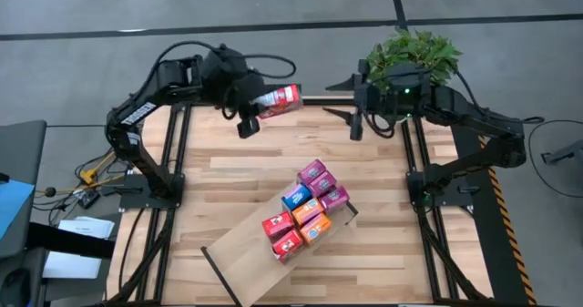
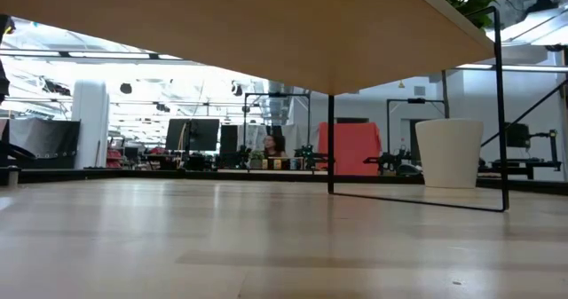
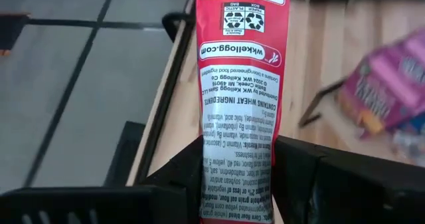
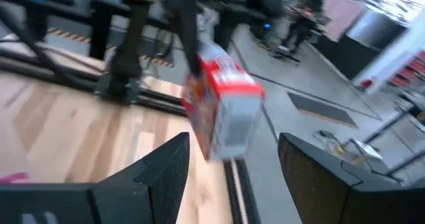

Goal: Stack cereal on shelf
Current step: Put the red cereal box onto the shelf

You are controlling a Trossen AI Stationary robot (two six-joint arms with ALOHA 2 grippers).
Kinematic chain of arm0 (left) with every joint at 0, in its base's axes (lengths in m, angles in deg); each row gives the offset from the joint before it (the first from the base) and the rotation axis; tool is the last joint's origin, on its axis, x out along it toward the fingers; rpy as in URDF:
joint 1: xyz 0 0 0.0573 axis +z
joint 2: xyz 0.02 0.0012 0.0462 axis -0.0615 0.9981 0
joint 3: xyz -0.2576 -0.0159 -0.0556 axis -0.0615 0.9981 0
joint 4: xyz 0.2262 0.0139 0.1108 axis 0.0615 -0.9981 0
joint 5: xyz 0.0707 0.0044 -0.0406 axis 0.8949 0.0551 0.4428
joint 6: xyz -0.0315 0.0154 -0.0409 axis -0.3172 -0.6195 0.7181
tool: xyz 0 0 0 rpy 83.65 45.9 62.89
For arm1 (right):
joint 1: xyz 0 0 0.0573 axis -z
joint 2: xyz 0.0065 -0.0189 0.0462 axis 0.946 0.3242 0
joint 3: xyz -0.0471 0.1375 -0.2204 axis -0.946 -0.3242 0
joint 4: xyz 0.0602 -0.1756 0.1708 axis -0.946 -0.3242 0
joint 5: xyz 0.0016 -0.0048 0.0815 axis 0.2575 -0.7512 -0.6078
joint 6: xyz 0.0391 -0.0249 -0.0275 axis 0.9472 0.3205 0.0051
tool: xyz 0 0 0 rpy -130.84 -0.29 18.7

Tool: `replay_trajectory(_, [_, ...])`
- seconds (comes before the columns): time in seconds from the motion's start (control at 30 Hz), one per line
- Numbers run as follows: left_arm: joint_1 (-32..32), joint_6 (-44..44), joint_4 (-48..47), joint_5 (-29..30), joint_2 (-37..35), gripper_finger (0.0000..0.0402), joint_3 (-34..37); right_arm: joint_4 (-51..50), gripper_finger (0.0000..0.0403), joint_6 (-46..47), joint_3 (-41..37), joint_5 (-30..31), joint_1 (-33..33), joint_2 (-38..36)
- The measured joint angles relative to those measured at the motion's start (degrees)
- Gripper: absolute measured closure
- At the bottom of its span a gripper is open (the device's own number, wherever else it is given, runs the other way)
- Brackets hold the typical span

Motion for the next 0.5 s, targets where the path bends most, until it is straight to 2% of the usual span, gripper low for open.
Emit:
replay_trajectory(0.27, [-2.61, -3.27, -1.41, 3.79, 2.78, 0.0285, 0.29, -3.97, 0.0132, -4.6, 7.73, 1.06, -3.79, 6.11])
replay_trajectory(0.5, [-3.94, -4.83, -2.24, 5.4, 4.62, 0.0285, 0.31, -6.5, 0.0053, -5.58, 13.78, 9.48, -6.19, 13.38])
